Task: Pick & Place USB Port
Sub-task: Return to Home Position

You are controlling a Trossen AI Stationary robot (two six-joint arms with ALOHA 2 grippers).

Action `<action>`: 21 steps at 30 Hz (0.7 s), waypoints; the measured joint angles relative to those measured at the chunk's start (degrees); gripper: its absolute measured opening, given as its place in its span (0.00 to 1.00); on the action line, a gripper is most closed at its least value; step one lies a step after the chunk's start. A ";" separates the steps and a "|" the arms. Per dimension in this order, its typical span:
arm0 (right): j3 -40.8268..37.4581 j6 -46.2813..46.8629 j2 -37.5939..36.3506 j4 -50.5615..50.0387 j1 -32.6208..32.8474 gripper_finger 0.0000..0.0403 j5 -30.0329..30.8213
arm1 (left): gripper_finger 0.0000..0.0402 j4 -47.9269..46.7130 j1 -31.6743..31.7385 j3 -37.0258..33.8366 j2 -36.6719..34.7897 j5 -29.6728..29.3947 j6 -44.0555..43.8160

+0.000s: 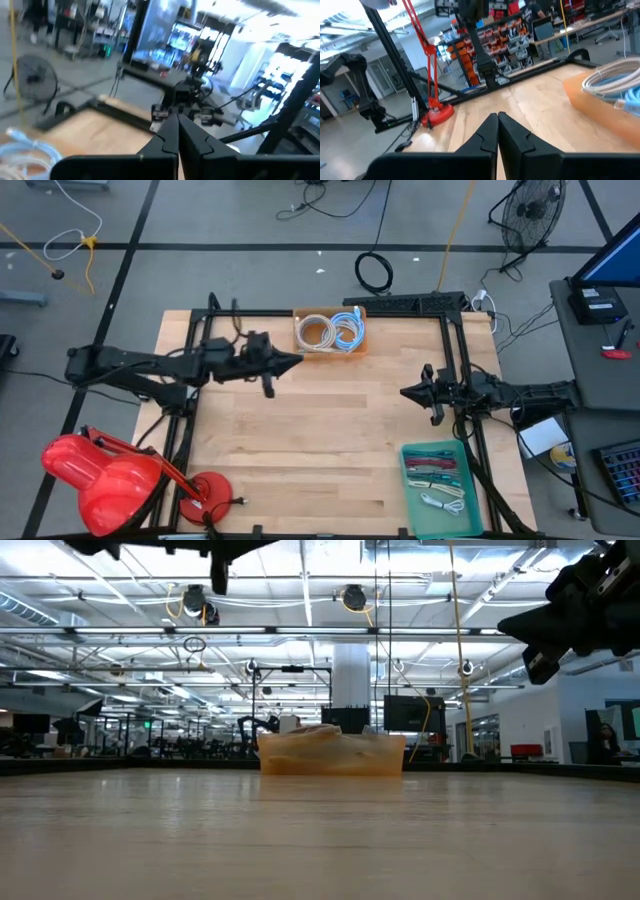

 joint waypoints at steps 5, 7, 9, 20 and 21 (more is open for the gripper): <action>0.00 0.00 1.02 0.11 0.00 0.00 0.02 | 0.00 1.21 -0.01 -7.32 -5.46 -0.50 5.29; 0.00 0.00 1.24 0.14 0.00 0.00 0.00 | 0.00 0.69 0.29 -10.73 -9.00 -2.09 4.77; 0.00 0.00 1.22 0.12 0.00 0.00 0.00 | 0.00 1.30 0.44 -13.66 -12.47 -3.09 3.98; 0.00 0.01 1.31 0.18 -0.01 0.00 0.01 | 0.00 -5.79 0.54 -26.44 -29.31 -5.16 0.22; 0.00 0.00 1.33 0.16 0.00 0.00 0.00 | 0.00 -6.66 0.54 -27.00 -30.75 -5.47 -0.29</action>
